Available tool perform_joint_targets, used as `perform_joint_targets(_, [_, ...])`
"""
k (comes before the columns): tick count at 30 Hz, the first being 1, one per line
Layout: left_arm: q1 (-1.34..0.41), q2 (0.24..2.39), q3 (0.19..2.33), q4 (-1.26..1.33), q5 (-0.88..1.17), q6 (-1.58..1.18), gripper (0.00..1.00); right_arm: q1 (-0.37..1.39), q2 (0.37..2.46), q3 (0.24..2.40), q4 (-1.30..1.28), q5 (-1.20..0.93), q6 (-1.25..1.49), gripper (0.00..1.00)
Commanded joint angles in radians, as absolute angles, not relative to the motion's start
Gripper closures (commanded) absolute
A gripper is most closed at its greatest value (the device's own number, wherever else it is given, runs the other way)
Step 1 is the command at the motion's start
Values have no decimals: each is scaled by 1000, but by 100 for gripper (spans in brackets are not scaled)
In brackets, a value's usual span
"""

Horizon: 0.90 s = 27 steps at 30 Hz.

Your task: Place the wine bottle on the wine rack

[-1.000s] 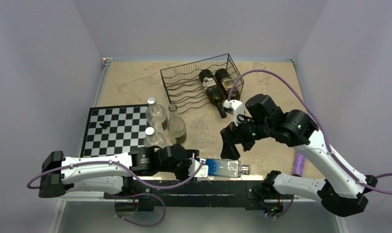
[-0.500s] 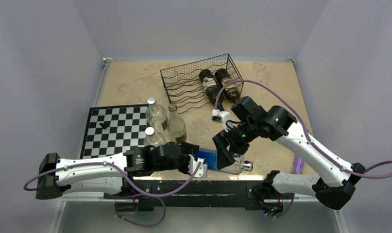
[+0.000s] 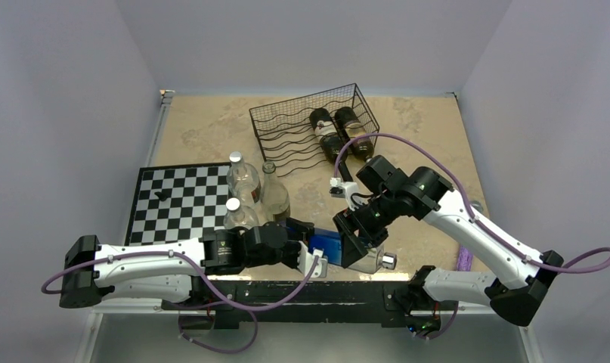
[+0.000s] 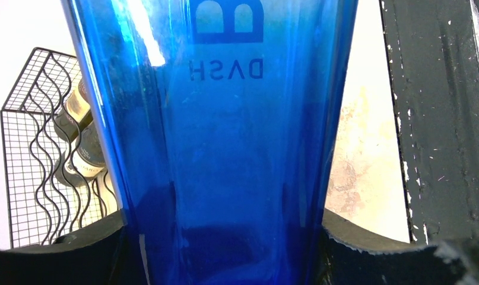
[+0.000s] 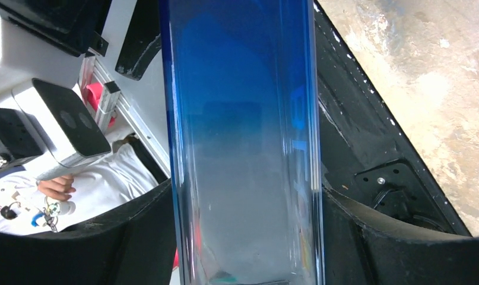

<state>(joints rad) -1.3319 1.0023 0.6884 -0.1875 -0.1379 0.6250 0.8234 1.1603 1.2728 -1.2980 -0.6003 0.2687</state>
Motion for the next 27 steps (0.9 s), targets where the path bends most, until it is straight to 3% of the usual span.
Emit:
perform_joint_targets(1, [-1331, 983, 770, 57, -184, 624, 100, 830, 1168, 1261, -1264, -648, 290, 29])
perform_joint_targets(4, [-1331, 983, 771, 62, -188, 624, 100, 830, 1180, 1257, -1256, -645, 293, 34])
perform_joint_targets(6, [-1331, 982, 775, 57, -196, 622, 100, 830, 1187, 1253, -1251, -639, 297, 42])
perform_joint_targets(7, [-1331, 981, 777, 52, -201, 621, 100, 830, 1187, 1249, -1247, -637, 299, 49])
perform_joint_targets(11, [-1331, 981, 778, 47, -217, 620, 100, 831, 1181, 1230, -1230, -626, 312, 94])
perform_joint_targets(12, [-1331, 983, 778, 49, -224, 620, 100, 831, 1178, 1226, -1226, -620, 316, 100])
perform_joint_targets(15, [-1331, 990, 776, 55, -243, 615, 100, 837, 1168, 1229, -1225, -578, 327, 100])
perform_joint_targets(17, [-1331, 992, 775, 54, -243, 615, 82, 841, 1154, 1234, -1220, -553, 338, 100])
perform_joint_targets(19, [-1331, 995, 774, 44, -226, 615, 50, 842, 1133, 1241, -1213, -544, 350, 100])
perform_joint_targets(21, [-1331, 1010, 776, 31, -205, 604, 26, 845, 1104, 1251, -1211, -532, 370, 100])
perform_joint_targets(23, [-1331, 1037, 785, 17, -181, 591, 16, 851, 1082, 1264, -1214, -512, 394, 100])
perform_joint_targets(24, [-1331, 1052, 785, 20, -180, 585, 4, 852, 1070, 1266, -1218, -504, 406, 100])
perform_joint_targets(27, [-1331, 1094, 783, 41, -190, 580, 1, 853, 1047, 1276, -1245, -460, 434, 100])
